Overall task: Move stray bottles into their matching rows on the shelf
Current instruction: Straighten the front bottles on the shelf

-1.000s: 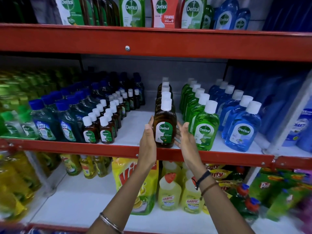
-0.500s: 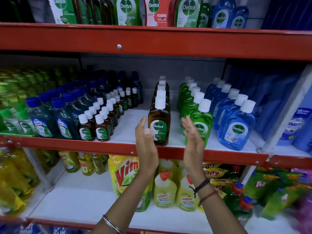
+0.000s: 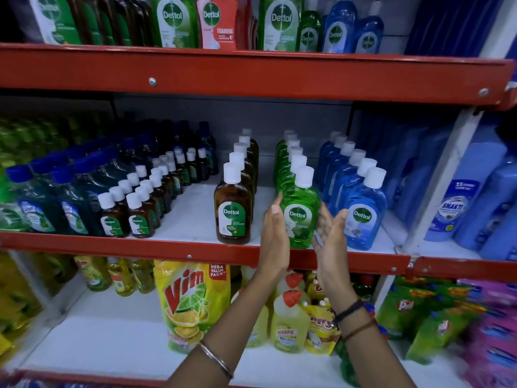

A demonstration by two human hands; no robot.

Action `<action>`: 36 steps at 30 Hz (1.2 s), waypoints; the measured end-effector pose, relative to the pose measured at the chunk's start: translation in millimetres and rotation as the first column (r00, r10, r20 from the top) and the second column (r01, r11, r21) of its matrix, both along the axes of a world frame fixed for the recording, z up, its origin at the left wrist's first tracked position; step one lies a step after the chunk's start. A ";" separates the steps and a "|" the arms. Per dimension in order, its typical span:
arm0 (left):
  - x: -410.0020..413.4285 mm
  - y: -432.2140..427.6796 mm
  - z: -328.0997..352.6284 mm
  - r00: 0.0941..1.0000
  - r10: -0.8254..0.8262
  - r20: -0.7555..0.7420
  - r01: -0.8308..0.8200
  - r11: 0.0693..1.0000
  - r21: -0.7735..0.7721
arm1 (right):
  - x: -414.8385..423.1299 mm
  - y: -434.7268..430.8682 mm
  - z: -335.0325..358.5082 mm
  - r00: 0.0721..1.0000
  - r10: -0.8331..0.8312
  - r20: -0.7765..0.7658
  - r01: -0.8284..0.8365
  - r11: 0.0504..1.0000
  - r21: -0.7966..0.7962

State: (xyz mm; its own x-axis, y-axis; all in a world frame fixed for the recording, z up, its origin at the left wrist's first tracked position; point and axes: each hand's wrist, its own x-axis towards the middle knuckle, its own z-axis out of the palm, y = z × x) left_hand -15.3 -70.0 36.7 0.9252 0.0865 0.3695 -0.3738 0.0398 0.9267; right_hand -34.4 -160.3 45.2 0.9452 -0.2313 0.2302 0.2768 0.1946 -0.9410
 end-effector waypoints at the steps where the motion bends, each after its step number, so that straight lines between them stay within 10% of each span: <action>1: -0.7 -0.2 -1.3 1.000 0.008 0.008 -0.008 1.000 0.001 | 1.0 -2.5 0.9 1.000 0.018 0.000 -0.018 1.000 0.002; 15: -0.2 -6.1 -5.1 0.991 0.128 0.038 -0.128 0.992 -0.011 | 7.9 -16.2 7.0 0.996 0.087 -0.021 -0.088 0.995 -0.052; 22: -29.7 -53.0 -10.5 0.883 0.201 0.423 -0.253 0.965 0.068 | -15.6 -46.4 -14.0 0.900 -0.312 0.304 0.324 0.946 0.014; 30: 2.7 -103.7 12.8 0.989 -0.132 -0.065 0.140 0.979 0.145 | -6.2 -91.0 -11.7 0.927 -0.306 0.218 0.322 0.946 -0.042; 36: 12.4 -106.8 5.4 0.986 -0.164 -0.025 0.166 0.971 0.172 | 0.9 -111.9 -8.7 0.974 -0.178 0.138 0.181 0.983 -0.008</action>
